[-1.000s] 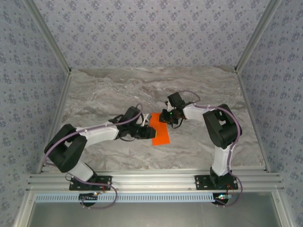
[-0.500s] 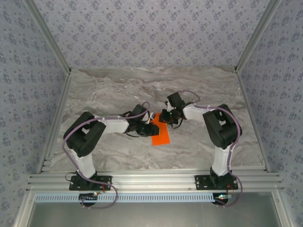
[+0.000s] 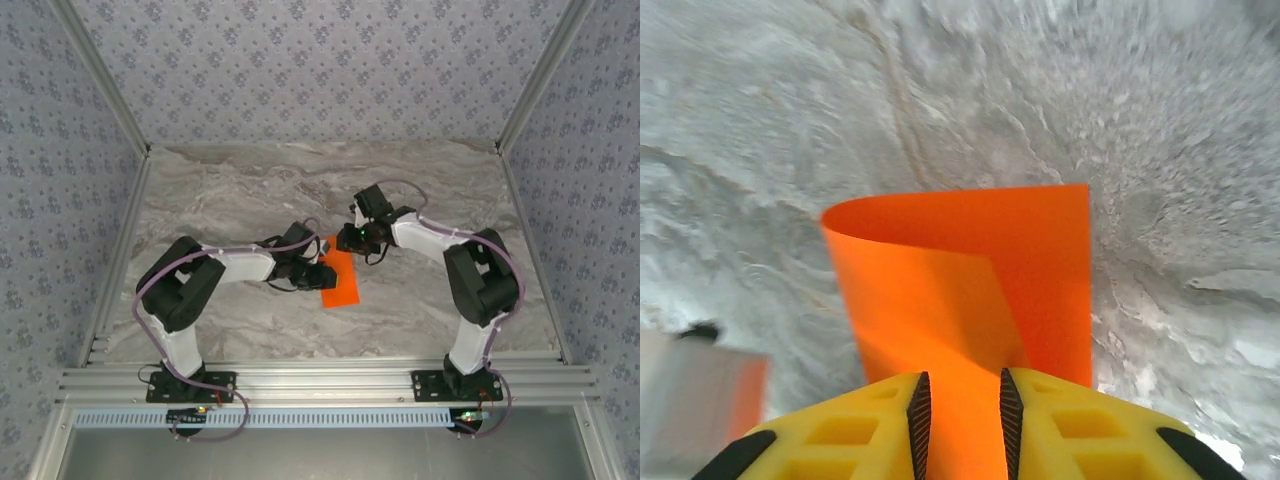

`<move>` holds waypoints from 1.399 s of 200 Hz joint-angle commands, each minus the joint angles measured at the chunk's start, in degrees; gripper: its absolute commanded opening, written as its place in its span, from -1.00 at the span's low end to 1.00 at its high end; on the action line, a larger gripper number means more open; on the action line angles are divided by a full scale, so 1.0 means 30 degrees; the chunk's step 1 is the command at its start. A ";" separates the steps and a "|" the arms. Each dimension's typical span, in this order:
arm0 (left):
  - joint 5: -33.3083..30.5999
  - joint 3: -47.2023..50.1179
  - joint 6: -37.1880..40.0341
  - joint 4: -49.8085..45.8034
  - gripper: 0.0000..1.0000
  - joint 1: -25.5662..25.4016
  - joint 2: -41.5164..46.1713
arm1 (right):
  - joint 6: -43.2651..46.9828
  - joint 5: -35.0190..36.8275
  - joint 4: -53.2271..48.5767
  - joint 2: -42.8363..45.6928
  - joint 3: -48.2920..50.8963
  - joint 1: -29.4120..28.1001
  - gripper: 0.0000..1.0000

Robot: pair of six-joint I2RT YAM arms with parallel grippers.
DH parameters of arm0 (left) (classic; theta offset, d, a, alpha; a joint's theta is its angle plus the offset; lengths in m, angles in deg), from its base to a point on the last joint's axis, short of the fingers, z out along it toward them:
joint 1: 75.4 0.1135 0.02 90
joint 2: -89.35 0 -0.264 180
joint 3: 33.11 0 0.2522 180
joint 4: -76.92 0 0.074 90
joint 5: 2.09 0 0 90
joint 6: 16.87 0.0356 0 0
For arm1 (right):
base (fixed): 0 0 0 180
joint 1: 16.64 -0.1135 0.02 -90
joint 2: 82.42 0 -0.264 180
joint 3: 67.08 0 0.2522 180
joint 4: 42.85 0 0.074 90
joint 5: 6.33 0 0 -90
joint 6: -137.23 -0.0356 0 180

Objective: Fold a paper plane with a square sheet of paper (fold left side to right side)
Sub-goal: Hold the square sheet of paper at the center of the table, then first fold the square sheet of paper in half at the center of the table.

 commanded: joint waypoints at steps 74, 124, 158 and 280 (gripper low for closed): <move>-0.0962 -0.1107 0.0367 -0.1960 -0.47 -0.0445 -0.0681 | -0.1344 -0.1283 0.0788 0.3776 0.6586 -0.1732 -0.64; -0.0780 -0.1722 0.0326 -0.2160 -0.46 -0.0404 -0.0628 | -0.1323 0.0110 -0.0143 0.1969 0.6464 -0.2054 -0.66; -0.0549 -0.2826 0.0377 -0.2162 -0.42 -0.0085 -0.0887 | -0.0857 0.1092 -0.1562 0.1599 0.6428 -0.2040 -0.67; -0.3063 -0.3203 0.0728 -0.2088 -0.42 0.0786 -0.2480 | -0.0263 0.2177 -0.2975 0.0819 0.6194 -0.1922 -0.69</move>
